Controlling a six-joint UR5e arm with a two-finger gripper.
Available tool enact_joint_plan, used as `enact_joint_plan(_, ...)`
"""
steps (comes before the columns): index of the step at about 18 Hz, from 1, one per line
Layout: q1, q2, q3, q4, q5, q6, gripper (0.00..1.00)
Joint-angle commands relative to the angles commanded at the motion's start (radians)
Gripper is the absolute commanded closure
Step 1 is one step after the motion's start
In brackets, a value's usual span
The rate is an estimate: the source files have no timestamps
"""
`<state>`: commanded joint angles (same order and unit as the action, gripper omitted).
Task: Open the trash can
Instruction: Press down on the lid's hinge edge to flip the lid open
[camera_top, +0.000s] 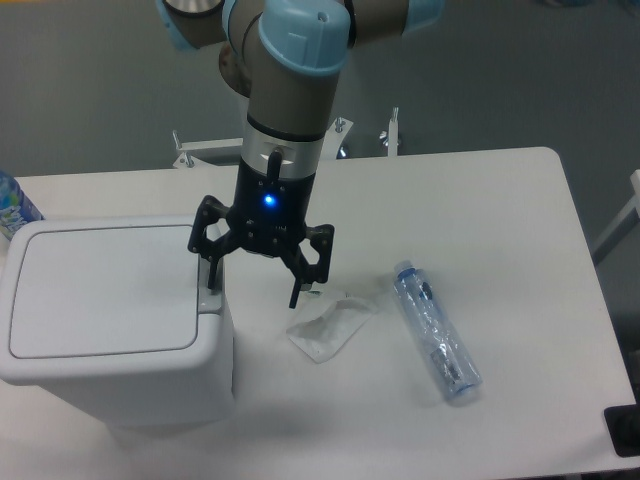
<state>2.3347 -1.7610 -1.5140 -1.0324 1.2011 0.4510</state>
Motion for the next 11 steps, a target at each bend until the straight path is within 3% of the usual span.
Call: enact_joint_plan(11, 0.0, -0.003, -0.009, 0.032, 0.003, 0.002, 0.0)
